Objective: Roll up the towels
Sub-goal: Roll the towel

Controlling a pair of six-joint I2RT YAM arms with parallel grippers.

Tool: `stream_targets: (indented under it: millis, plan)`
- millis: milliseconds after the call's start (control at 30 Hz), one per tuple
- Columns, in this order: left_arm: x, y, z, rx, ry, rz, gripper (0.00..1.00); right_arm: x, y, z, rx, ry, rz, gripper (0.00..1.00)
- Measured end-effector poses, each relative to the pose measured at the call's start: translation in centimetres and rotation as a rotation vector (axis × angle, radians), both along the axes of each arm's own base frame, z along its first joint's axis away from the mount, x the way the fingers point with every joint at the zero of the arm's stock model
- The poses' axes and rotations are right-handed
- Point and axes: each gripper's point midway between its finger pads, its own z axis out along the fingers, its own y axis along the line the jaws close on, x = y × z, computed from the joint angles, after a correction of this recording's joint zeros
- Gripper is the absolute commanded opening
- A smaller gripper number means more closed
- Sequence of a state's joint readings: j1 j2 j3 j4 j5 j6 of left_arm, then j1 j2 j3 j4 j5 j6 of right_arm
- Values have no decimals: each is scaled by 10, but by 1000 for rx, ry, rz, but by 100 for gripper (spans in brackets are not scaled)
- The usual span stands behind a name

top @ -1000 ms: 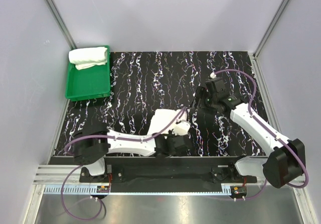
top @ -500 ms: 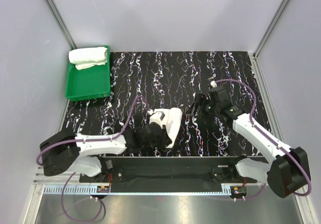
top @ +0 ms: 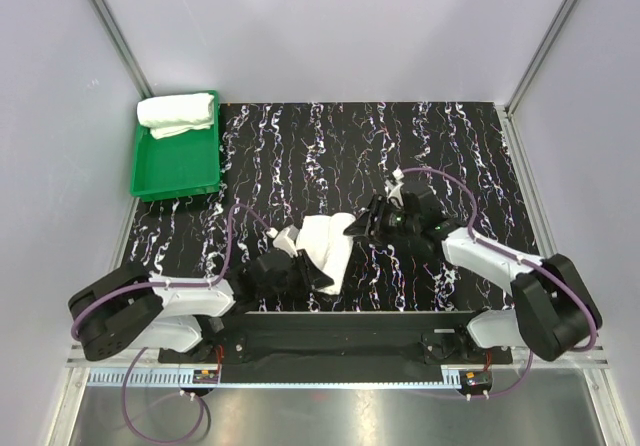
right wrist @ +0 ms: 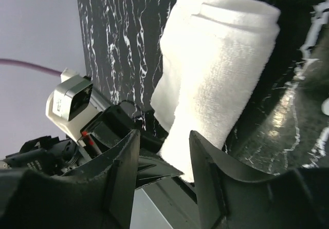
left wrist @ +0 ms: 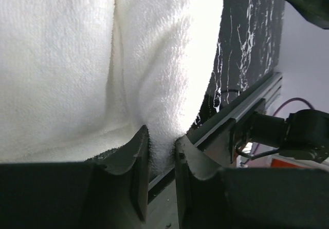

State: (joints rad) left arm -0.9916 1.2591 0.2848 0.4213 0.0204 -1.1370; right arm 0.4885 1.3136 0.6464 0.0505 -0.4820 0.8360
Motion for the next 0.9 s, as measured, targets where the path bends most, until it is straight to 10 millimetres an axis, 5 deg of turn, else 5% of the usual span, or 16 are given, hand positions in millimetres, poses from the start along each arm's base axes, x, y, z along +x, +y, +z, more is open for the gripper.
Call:
stream_targets:
  millis: [667, 900]
  plan:
    - [1, 13, -2, -88, 77, 82, 1, 3, 55, -56, 51, 81, 124, 43]
    - [0, 29, -4, 12, 49, 91, 53, 3, 72, -57, 57, 75, 161, 41]
